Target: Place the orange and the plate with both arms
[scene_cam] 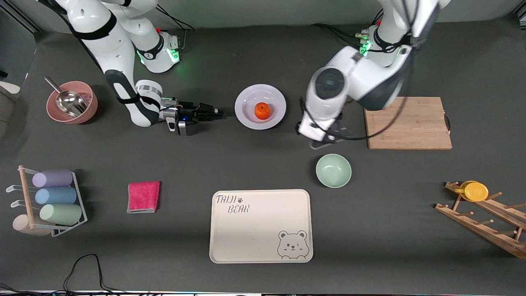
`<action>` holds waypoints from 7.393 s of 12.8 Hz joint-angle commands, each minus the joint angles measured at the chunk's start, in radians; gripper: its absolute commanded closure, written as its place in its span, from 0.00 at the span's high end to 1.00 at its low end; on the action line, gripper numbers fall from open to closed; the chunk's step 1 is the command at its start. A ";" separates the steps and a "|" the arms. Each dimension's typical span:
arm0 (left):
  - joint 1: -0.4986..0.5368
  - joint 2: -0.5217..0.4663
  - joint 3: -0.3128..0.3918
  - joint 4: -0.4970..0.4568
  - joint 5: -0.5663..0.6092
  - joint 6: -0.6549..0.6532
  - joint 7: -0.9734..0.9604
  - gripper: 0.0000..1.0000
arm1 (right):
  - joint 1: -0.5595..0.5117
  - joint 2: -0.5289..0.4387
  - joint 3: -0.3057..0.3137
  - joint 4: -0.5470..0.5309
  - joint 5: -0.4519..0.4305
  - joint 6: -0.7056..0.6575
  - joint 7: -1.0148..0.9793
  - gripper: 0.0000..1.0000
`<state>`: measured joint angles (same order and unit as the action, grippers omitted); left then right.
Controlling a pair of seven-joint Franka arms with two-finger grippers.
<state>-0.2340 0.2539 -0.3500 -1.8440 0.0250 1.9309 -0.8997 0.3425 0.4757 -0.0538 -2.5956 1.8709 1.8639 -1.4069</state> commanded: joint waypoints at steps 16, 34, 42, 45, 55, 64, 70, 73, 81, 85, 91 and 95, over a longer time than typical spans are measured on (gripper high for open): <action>-0.004 -0.168 0.511 0.088 0.030 -0.322 0.694 1.00 | 0.081 0.104 0.104 0.103 0.174 0.020 -0.256 0.00; 0.002 -0.078 0.511 0.167 0.055 -0.317 0.694 1.00 | -0.054 0.045 0.071 0.513 -0.120 0.024 0.387 0.00; 0.004 -0.064 0.511 0.167 0.055 -0.317 0.693 1.00 | -0.050 0.490 -0.024 1.256 -0.161 0.029 0.646 0.00; 0.004 -0.064 0.510 0.173 0.055 -0.325 0.693 1.00 | -0.051 0.625 -0.047 1.461 -0.156 0.067 0.684 0.00; 0.002 -0.059 0.510 0.173 0.055 -0.323 0.691 1.00 | -0.051 0.753 -0.044 1.540 -0.156 0.159 0.666 0.00; -0.001 -0.059 0.510 0.173 0.055 -0.323 0.679 1.00 | -0.050 0.761 -0.047 1.528 -0.168 0.201 0.638 0.16; -0.001 -0.056 0.510 0.175 0.055 -0.325 0.677 1.00 | -0.045 0.752 -0.046 1.530 -0.168 0.201 0.652 0.56; -0.002 -0.056 0.508 0.175 0.055 -0.328 0.676 1.00 | -0.036 0.732 -0.047 1.533 -0.194 0.204 0.693 0.56; -0.004 -0.059 0.508 0.183 0.053 -0.329 0.682 1.00 | -0.085 0.571 -0.067 1.464 -0.652 0.218 0.850 0.63; -0.005 -0.059 0.508 0.183 0.053 -0.329 0.683 1.00 | -0.129 0.390 -0.086 1.364 -1.010 0.122 0.901 1.00; -0.005 -0.059 0.508 0.183 0.055 -0.331 0.682 1.00 | -0.160 0.007 -0.138 1.271 -1.525 -0.173 1.104 1.00; -0.005 -0.059 0.508 0.186 0.055 -0.329 0.683 1.00 | -0.204 -0.266 -0.126 1.105 -1.722 -0.264 1.212 1.00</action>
<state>-0.2305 0.1849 0.1536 -1.6878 0.0680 1.6244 -0.2171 0.1616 0.3640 -0.1994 -1.3221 0.2114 1.5958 -0.2326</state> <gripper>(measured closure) 0.000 0.000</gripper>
